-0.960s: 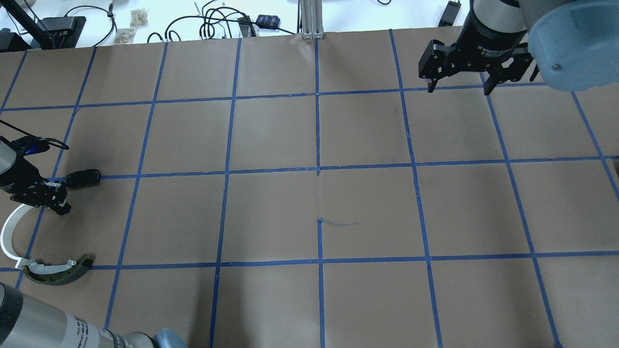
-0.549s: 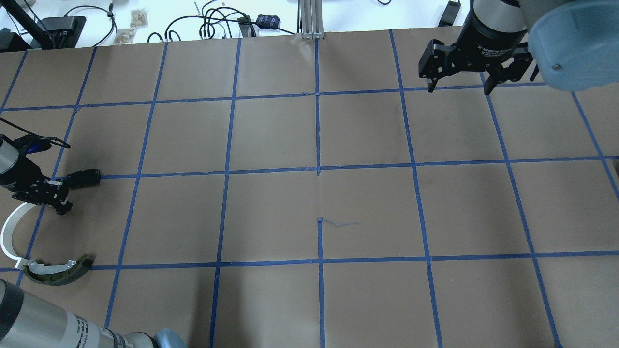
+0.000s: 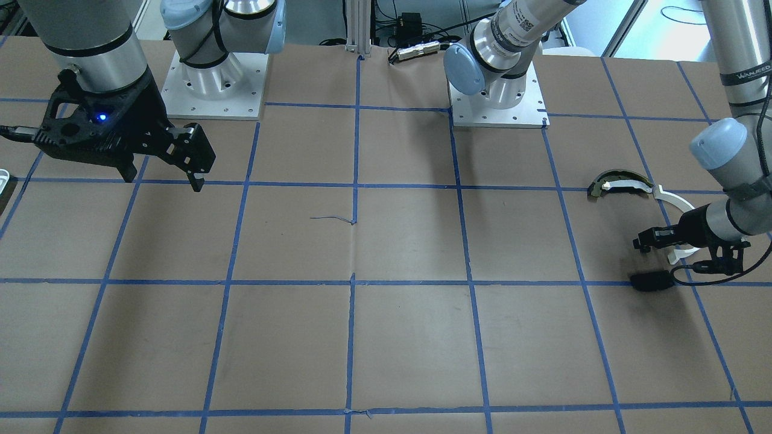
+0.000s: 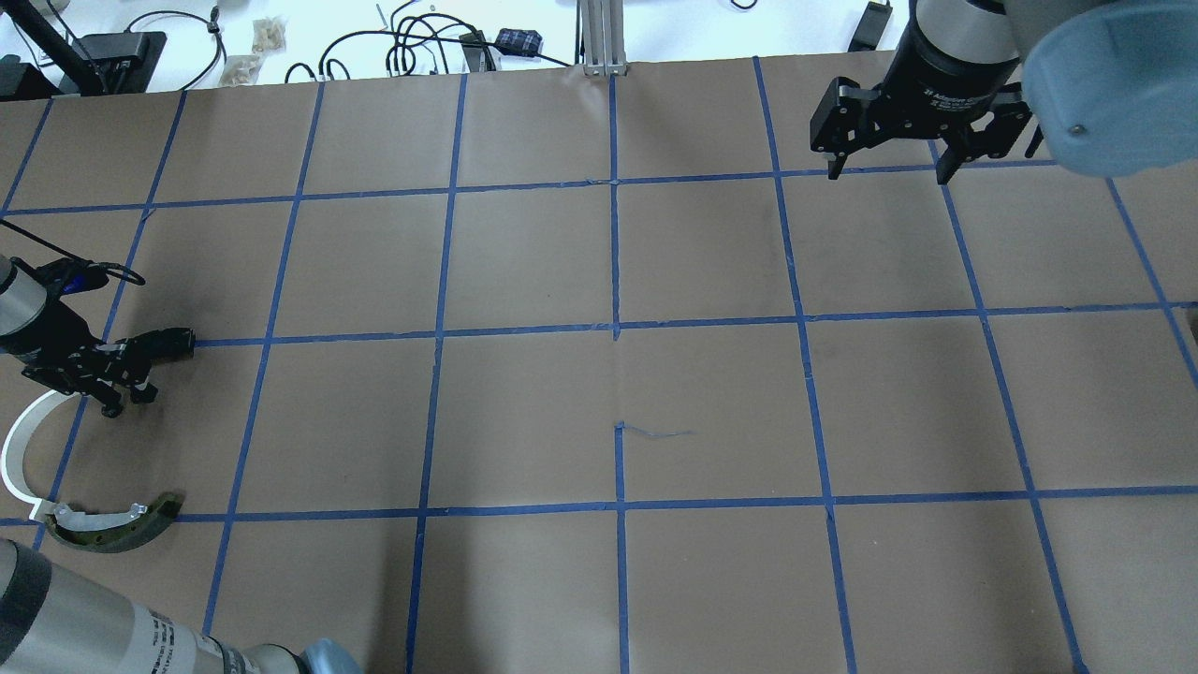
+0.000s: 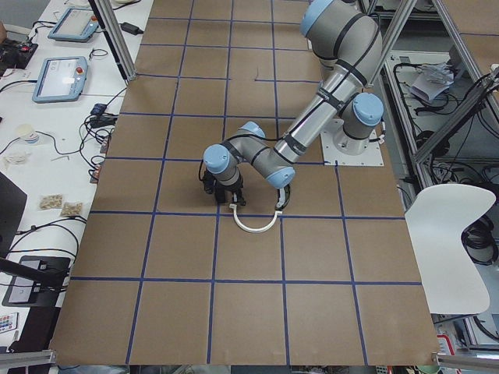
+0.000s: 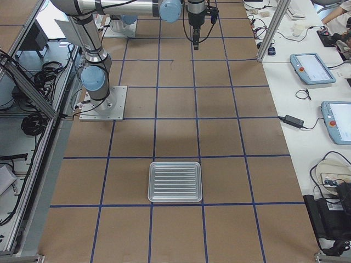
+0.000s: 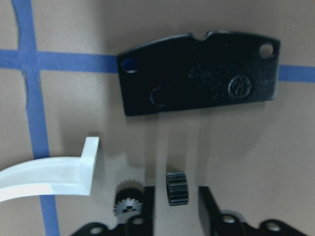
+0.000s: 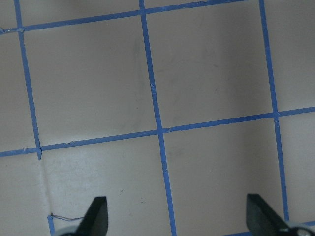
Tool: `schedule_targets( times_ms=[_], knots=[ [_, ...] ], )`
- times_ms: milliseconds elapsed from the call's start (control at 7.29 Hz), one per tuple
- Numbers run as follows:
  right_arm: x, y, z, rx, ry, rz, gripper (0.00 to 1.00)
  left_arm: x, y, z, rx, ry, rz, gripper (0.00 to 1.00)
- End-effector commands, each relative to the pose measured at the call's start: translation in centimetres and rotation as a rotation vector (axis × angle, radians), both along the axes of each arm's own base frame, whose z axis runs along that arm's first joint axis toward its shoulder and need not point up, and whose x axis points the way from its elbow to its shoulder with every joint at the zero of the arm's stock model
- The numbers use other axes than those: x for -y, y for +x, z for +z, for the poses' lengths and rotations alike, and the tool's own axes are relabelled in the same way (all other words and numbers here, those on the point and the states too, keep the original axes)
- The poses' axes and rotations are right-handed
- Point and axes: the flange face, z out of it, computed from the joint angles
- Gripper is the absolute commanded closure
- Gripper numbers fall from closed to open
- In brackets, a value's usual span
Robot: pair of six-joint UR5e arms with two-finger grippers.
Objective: Place bearing gear from tray to pile
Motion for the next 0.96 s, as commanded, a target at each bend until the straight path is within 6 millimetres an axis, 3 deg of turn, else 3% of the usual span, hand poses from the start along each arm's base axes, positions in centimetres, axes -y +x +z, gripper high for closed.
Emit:
schedule_targets(
  times_ms=[0, 274, 549, 823],
  knots=[
    [0.0, 0.0, 0.1, -0.001, -0.001, 0.000, 0.00, 0.6, -1.0, 2.3, 0.035, -0.024, -0.020, 0.00],
    [0.0, 0.0, 0.1, -0.002, -0.001, 0.000, 0.00, 3.9, -5.8, 7.3, 0.062, -0.043, -0.075, 0.00],
    [0.0, 0.0, 0.1, 0.000, -0.001, 0.000, 0.00, 5.6, -9.4, 13.1, 0.093, -0.118, -0.134, 0.00],
    [0.0, 0.0, 0.1, 0.000, -0.001, 0.000, 0.00, 5.9, -19.3, 18.9, 0.127, -0.149, -0.158, 0.00]
  ],
)
